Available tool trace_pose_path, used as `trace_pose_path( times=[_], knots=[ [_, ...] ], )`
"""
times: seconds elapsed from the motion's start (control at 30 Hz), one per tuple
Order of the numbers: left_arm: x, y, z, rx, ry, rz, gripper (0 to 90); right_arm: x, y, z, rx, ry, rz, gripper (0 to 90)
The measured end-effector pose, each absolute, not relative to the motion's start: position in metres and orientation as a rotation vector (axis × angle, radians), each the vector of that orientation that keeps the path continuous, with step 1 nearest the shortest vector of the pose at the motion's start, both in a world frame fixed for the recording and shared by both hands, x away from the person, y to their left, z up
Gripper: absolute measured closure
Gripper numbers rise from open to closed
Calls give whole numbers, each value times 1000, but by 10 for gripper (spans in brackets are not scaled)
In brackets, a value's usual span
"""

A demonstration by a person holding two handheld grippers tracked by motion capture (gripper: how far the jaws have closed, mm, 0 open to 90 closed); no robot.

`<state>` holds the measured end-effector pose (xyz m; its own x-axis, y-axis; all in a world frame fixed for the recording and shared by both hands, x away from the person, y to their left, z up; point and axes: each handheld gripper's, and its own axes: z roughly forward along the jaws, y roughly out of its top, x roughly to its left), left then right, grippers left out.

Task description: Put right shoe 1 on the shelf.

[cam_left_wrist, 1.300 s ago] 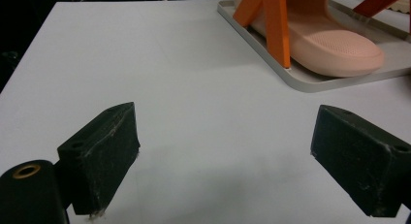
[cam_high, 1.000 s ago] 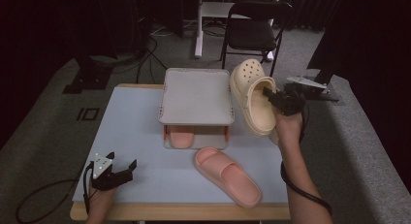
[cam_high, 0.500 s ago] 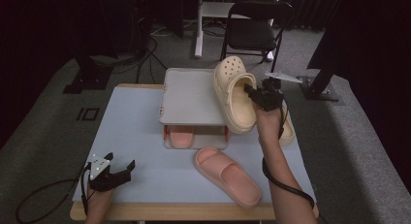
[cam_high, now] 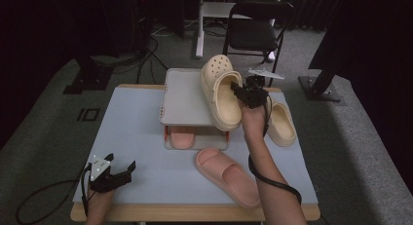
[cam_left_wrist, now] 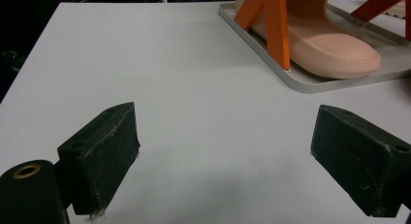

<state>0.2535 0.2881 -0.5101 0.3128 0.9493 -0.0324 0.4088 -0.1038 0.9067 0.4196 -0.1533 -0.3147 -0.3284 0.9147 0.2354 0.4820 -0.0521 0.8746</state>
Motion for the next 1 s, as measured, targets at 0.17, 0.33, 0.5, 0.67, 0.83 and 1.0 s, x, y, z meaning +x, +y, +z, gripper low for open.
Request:
trace_pose_path(
  times=[0.17, 0.33, 0.5, 0.67, 0.83, 1.0],
  knots=[
    [253, 289, -510, 1683, 1238, 752, 98, 424, -140, -314, 1470, 1811, 1353, 773],
    [253, 289, -510, 1684, 1234, 751, 98, 428, -129, -315, 1472, 1810, 1351, 773],
    [252, 289, -510, 1681, 1232, 749, 98, 433, -118, -316, 1482, 1801, 1349, 772],
    [252, 288, -510, 1677, 1227, 750, 98, 438, -107, -319, 1487, 1803, 1344, 772],
    [251, 288, -509, 1681, 1225, 752, 98, 443, -97, -323, 1495, 1801, 1345, 772],
    [251, 288, -509, 1681, 1223, 751, 98, 449, -86, -326, 1501, 1800, 1341, 772]
  ],
)
